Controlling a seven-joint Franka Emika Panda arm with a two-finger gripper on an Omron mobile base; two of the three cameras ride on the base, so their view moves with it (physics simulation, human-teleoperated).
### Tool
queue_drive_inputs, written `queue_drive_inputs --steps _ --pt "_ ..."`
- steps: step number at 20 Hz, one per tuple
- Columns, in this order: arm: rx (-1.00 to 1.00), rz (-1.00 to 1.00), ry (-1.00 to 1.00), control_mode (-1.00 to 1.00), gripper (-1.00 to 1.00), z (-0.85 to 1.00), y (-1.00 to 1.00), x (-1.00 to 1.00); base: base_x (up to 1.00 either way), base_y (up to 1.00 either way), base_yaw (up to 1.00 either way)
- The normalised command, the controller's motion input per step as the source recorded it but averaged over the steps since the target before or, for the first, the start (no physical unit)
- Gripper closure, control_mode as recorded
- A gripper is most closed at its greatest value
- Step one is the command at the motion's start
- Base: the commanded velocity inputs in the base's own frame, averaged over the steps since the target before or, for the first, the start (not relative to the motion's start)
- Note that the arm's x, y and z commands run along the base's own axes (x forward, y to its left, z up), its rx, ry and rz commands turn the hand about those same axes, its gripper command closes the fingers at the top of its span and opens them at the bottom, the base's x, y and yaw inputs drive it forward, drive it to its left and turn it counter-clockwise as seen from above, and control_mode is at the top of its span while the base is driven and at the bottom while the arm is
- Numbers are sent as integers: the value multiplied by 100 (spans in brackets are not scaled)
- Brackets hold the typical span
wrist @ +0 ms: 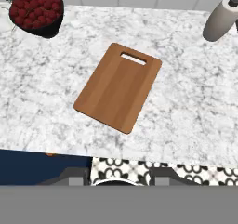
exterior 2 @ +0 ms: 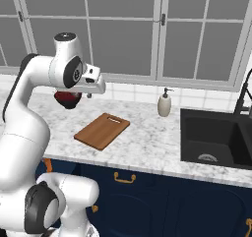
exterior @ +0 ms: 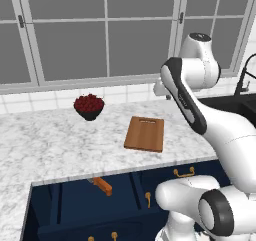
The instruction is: Pick up the knife from the drawer and place it on the cutting board. Then place the meat from the plate to the cutting board.
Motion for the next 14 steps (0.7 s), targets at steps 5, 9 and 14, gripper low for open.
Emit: queue_drive_inputs --steps 5,9,14 --pt "11 0 7 -100 -100 -9 1 -72 0 0 0" --pt "12 5 7 -100 -100 -10 1 -100 0 0 0" --pt "10 3 7 -100 -100 -14 11 -97 0 0 0"
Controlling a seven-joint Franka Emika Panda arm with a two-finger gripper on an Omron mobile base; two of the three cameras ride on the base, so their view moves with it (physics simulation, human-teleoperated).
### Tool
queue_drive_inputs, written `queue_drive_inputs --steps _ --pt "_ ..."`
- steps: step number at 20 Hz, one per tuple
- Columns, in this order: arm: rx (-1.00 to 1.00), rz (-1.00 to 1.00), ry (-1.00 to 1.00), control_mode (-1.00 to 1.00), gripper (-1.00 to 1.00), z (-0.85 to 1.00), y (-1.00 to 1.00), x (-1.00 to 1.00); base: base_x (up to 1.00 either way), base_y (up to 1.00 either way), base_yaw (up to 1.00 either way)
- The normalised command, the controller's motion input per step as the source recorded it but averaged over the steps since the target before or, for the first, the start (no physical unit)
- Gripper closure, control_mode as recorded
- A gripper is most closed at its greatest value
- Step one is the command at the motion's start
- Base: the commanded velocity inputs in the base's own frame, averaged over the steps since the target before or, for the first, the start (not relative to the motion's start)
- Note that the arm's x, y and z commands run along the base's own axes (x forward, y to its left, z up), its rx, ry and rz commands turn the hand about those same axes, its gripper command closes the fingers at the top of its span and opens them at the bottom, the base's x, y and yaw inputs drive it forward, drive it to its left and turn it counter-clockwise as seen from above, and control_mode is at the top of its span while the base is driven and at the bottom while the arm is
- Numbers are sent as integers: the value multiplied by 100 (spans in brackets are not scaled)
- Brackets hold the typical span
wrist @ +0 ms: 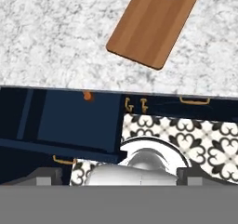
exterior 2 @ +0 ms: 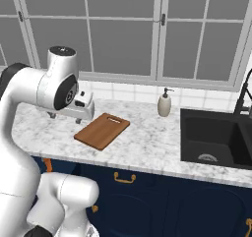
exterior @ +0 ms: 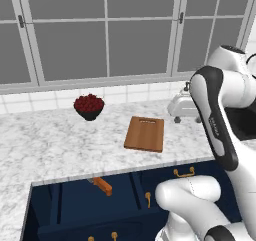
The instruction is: Pick up the knife from the drawer and place it on the cutting board. Then place the meat from the plate to the cutting board.
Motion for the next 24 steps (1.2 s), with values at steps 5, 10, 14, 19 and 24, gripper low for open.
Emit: queue_drive_inputs --steps 5,10,14,19,24 --pt "1 1 1 -100 -100 -3 0 -31 0 0 0" --pt "0 0 0 100 -100 0 0 0 -21 -37 2" --pt "0 0 0 100 -100 0 0 0 -70 -71 26" --pt "0 0 0 100 -100 0 0 0 -21 -47 47" --pt "0 0 0 100 -100 0 0 0 13 -50 58"
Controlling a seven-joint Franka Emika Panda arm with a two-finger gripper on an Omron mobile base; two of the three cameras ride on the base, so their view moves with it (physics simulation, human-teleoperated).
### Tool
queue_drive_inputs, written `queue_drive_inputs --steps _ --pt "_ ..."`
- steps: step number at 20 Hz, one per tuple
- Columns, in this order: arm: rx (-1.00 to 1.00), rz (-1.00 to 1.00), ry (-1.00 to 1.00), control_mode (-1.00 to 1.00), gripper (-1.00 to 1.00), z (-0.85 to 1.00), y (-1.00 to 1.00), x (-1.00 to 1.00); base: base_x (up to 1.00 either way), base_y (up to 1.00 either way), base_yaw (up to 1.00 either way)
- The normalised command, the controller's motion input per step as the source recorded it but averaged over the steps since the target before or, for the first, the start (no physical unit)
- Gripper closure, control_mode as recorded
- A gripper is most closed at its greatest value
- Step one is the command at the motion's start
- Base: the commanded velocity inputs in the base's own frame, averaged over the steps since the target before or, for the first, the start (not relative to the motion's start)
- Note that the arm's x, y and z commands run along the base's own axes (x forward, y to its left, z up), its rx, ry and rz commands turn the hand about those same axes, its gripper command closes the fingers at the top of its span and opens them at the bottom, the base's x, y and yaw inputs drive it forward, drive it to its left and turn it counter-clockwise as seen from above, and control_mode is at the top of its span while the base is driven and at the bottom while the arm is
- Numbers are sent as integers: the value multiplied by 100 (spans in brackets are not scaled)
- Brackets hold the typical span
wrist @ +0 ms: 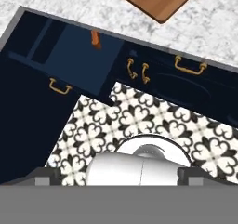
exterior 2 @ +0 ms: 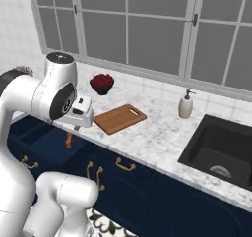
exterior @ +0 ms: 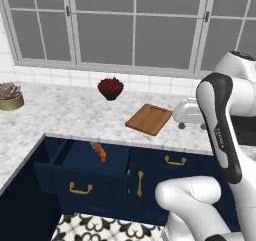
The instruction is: Pick up the knife from the drawer and place it on the cutting board. Then place the meat from the plate to the cutting board.
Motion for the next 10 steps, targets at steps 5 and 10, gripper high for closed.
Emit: queue_drive_inputs --steps 5,10 --pt "0 0 0 100 -100 0 0 0 9 -70 59" --pt "0 0 0 100 -100 0 0 0 38 -50 29"
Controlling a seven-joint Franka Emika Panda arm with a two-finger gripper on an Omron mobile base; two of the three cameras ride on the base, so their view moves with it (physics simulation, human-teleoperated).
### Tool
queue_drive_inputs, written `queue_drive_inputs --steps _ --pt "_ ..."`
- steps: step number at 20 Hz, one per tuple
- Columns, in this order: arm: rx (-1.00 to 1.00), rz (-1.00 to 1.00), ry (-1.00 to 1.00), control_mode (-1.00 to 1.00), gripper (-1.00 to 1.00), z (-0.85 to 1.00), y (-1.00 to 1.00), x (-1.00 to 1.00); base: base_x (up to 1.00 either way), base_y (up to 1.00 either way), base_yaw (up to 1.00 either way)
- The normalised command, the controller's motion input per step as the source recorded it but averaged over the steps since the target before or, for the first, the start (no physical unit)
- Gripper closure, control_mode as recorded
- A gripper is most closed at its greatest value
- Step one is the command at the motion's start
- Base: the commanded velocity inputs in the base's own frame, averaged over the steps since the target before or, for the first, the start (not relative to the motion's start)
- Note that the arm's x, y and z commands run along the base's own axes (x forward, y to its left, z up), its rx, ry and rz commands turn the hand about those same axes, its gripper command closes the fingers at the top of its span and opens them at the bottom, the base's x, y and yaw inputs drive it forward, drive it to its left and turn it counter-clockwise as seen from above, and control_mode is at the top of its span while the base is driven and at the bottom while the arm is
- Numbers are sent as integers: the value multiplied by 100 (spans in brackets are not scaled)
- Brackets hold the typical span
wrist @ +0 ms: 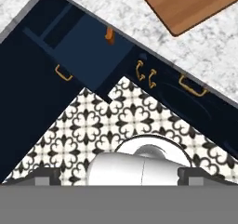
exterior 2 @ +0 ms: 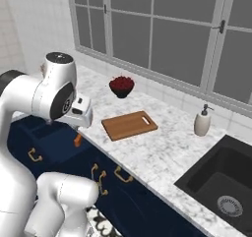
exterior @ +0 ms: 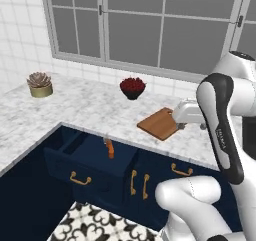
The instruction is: Pick up the knife from the drawer and place it on the cutting board. Then place the meat from the plate to the cutting board.
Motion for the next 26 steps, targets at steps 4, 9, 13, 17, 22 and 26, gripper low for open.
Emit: queue_drive_inputs --steps 4,9,13,17,22,26 --pt "0 0 0 100 -100 0 0 0 64 -11 8" --pt "0 0 0 100 -100 0 0 0 9 33 8" --pt "-11 2 6 -100 -100 -19 75 33 0 21 3" --pt "-3 -7 19 -100 -100 -55 100 78 0 0 0" --pt "13 0 40 -100 -100 -58 47 86 0 0 0" --pt "2 -10 30 -100 -100 -84 86 86 0 0 0"
